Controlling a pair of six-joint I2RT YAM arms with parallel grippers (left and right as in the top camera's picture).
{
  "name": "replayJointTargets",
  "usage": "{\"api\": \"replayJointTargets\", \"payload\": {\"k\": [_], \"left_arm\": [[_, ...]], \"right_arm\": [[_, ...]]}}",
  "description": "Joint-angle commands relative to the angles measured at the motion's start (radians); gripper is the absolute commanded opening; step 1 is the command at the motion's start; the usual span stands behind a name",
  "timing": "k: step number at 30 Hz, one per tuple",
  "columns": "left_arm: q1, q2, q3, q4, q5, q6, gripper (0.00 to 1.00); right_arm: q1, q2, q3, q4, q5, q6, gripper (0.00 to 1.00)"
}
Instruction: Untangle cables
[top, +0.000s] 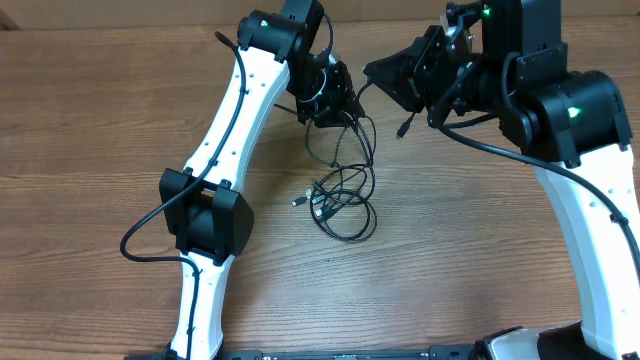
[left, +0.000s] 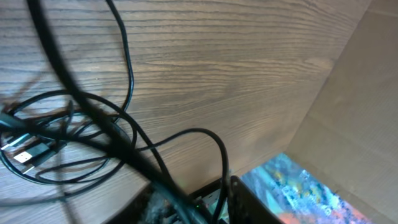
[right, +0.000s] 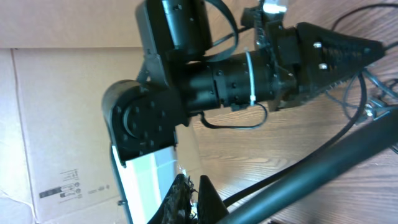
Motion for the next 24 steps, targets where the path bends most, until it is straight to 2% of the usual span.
{"api": "replayJointTargets", "payload": {"k": [1,2,3,6,9,13,19,21,24], "left_arm": [[0.015,0.004,0.011,0.002,0.056,0.018,0.25],[0.021,0.004,0.011,0.000,0.060,0.018,0.22],[0.035,0.003,0.011,-0.004,0.062,0.020,0.10],[0.074,-0.002,0.012,-0.024,0.106,0.059,0.04],[0.126,-0.016,0.014,-0.064,0.172,0.107,0.04],[0.172,-0.033,0.014,-0.100,0.246,0.150,0.04],[0.212,-0.059,0.014,-0.143,0.340,0.217,0.16],[0.218,-0.060,0.014,-0.148,0.320,0.225,0.22],[0.219,-0.060,0.014,-0.183,0.239,0.235,0.20]], "right_arm": [[-0.001,-0.007,0.009,-0.013,0.010,-0.035,0.04],[-0.001,-0.007,0.009,-0.021,0.030,-0.050,0.04],[-0.001,-0.007,0.009,-0.039,0.088,-0.085,0.04],[-0.001,-0.007,0.009,-0.122,0.246,-0.089,0.04],[-0.001,-0.007,0.009,-0.202,0.428,-0.089,0.04],[-0.001,-0.007,0.009,-0.257,0.560,-0.089,0.04],[-0.001,-0.007,0.001,-0.337,0.760,-0.086,0.04],[-0.001,-0.007,-0.007,-0.346,0.763,-0.085,0.04],[-0.001,-0.006,-0.034,-0.348,0.726,-0.086,0.04]]}}
